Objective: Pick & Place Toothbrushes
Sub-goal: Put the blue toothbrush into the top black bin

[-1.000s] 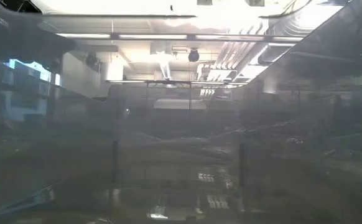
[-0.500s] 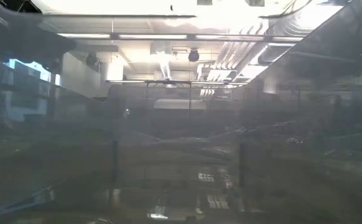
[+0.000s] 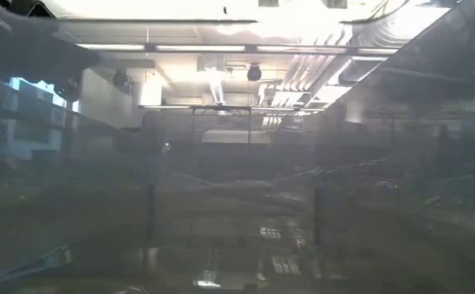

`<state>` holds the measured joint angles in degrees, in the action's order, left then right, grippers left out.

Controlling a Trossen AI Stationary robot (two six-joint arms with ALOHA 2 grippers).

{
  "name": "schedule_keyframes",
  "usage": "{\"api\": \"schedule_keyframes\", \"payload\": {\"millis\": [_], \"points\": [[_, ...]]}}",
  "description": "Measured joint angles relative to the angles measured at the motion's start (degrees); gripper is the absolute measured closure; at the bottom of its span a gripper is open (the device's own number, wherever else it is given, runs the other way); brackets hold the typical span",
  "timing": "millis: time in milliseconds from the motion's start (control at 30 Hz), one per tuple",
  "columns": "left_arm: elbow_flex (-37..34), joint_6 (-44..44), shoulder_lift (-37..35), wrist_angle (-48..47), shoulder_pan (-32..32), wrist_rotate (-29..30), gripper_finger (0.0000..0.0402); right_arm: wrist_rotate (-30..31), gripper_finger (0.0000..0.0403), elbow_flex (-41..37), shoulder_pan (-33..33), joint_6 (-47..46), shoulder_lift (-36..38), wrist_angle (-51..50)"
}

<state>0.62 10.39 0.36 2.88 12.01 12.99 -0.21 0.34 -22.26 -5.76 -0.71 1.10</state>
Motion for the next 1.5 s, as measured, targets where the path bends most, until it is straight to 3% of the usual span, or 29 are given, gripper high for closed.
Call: {"api": "schedule_keyframes", "payload": {"millis": [333, 433, 667, 800, 1133, 1500], "points": [[0.00, 0.00, 0.00, 0.02, 0.00, 0.07, 0.0402, 0.00, 0.0400, 0.00, 0.02, -0.02, 0.00, 0.00], [0.00, 1.20, 0.00, 0.28, 0.01, 0.21, 0.0402, -0.38, 0.0400, 0.00, 0.02, -4.20, 0.02, 0.01], [0.00, 18.68, 0.00, 1.27, 0.00, 0.22, 0.0402, -1.50, 0.0400, 0.00, 0.02, -19.08, 0.01, 0.94], [0.00, 25.78, 0.00, 1.27, 0.02, 0.21, 0.0402, -1.51, 0.0400, 0.00, 0.02, -21.38, 0.00, 1.31], [0.00, 25.72, 0.02, -0.11, 0.00, 0.20, 0.0402, -1.53, 0.0400, 0.00, 0.02, -20.25, 0.01, 1.57], [0.00, 12.51, 0.04, 0.00, 0.00, 0.52, 0.0402, -1.49, 0.0400, 0.00, 0.02, -18.06, 0.02, 2.78]]}}
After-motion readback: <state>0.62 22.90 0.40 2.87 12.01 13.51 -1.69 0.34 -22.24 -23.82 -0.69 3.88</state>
